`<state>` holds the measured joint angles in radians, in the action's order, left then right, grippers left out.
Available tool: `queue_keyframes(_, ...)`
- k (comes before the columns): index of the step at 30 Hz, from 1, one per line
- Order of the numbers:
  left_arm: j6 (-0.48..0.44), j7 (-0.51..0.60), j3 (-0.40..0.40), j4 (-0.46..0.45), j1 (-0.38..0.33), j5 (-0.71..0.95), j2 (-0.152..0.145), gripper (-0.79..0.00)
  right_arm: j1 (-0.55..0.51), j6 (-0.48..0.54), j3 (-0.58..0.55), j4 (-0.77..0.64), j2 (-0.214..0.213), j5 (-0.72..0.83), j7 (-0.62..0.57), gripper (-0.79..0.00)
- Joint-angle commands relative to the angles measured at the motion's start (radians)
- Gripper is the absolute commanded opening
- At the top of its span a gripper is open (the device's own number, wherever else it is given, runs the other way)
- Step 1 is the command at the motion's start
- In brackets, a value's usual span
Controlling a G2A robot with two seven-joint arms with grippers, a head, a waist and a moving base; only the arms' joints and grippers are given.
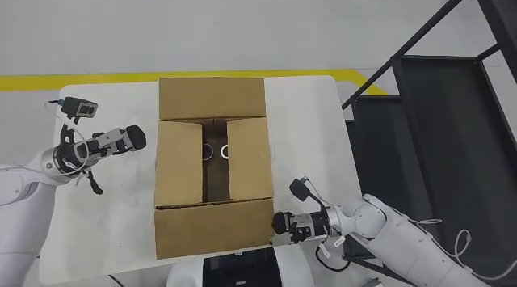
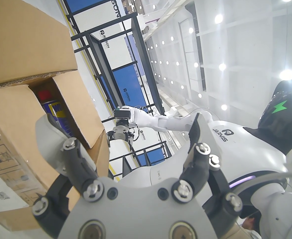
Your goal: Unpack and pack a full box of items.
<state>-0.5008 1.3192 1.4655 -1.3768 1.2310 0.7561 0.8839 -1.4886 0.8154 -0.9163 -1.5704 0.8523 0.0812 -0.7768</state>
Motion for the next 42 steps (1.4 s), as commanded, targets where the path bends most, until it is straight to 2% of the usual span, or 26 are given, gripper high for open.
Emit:
queue_keyframes(1,0.001,0.001,0.002,0.000,0.001,0.000,0.000,0.000,0.003,-0.001,0.006,0.008,0.003,-0.009,0.016,0.000)
queue_keyframes(6,0.003,0.003,0.006,0.000,0.001,-0.001,0.001,0.000,0.007,0.003,0.014,0.003,0.009,0.001,0.043,0.000)
queue_keyframes(16,0.005,0.005,-0.002,-0.004,-0.003,0.005,0.007,0.000,0.009,-0.003,-0.045,-0.051,-0.004,0.013,0.048,0.000)
queue_keyframes(25,0.010,0.010,-0.003,0.005,-0.010,0.004,0.010,0.000,-0.010,-0.011,-0.030,-0.167,-0.001,0.022,0.051,0.000)
queue_keyframes(36,0.013,0.013,0.012,0.009,-0.006,-0.001,0.009,0.000,-0.032,-0.034,0.031,-0.098,0.012,-0.059,0.058,0.000)
queue_keyframes(42,0.012,0.012,0.018,0.008,0.003,0.003,0.010,0.000,-0.028,-0.045,0.032,-0.058,0.020,-0.107,0.124,0.000)
